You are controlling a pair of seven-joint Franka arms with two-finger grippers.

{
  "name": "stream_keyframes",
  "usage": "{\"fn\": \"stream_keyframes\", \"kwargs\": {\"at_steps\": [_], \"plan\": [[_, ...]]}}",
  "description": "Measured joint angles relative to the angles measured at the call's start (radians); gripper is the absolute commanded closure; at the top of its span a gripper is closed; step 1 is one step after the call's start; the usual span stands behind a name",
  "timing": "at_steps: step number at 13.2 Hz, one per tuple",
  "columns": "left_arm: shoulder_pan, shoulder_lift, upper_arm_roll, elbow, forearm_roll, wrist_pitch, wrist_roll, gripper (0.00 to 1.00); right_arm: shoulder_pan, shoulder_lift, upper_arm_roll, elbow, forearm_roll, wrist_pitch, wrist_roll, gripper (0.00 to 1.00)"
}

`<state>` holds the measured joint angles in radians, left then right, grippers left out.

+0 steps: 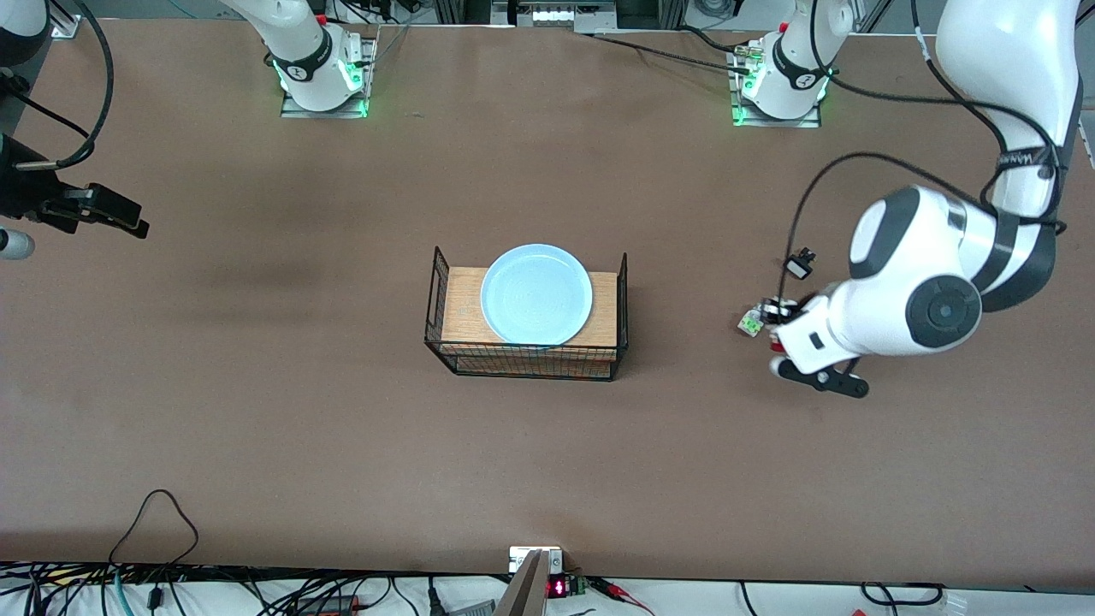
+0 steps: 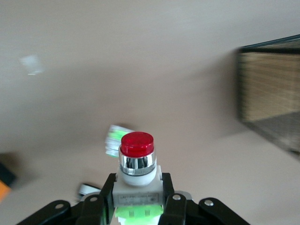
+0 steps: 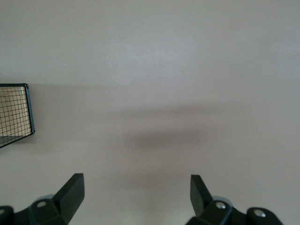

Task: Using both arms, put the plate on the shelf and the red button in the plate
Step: 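Lift the red button and carry it over the plate with the left gripper, then lower the red button onto the plate with the left gripper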

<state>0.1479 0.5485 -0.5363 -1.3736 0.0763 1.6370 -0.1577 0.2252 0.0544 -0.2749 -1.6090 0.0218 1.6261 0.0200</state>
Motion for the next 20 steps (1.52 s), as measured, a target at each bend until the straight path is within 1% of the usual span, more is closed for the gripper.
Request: {"fn": "stream_keyframes", "kwargs": {"at_steps": [1,2,4,6,8,9,12,15,20], "plan": [[-0.013,-0.004,-0.039,0.02,-0.044,-0.015,-0.059,0.81,0.002,0.0,0.0,0.0,0.0,0.0,0.0,0.0],[-0.038,-0.003,-0.061,0.029,-0.076,-0.016,-0.124,0.81,0.005,0.0,0.001,0.0,0.0,0.0,0.0,0.0],[-0.134,0.008,-0.068,0.047,-0.096,-0.01,-0.271,0.81,0.011,0.0,0.001,0.0,0.0,0.0,0.0,0.0],[-0.237,0.04,-0.067,0.109,-0.096,0.006,-0.405,0.81,0.012,0.0,0.001,0.0,0.0,0.0,0.0,0.0],[-0.314,0.076,-0.065,0.165,-0.096,0.06,-0.509,0.82,0.012,0.0,0.001,0.0,0.0,0.0,0.0,0.0],[-0.343,0.093,-0.062,0.175,-0.096,0.099,-0.546,0.82,0.012,0.0,0.001,0.0,0.0,0.0,0.0,0.0],[-0.399,0.136,-0.023,0.182,-0.096,0.173,-0.58,0.82,0.012,0.0,0.001,0.0,0.0,0.0,0.0,0.0],[-0.404,0.146,-0.014,0.187,-0.096,0.176,-0.581,0.82,0.012,0.0,0.001,0.0,0.0,0.0,0.0,0.0],[-0.475,0.178,0.028,0.187,-0.091,0.191,-0.582,0.82,0.013,0.001,0.001,-0.001,0.0,0.0,0.0,0.0]]}}
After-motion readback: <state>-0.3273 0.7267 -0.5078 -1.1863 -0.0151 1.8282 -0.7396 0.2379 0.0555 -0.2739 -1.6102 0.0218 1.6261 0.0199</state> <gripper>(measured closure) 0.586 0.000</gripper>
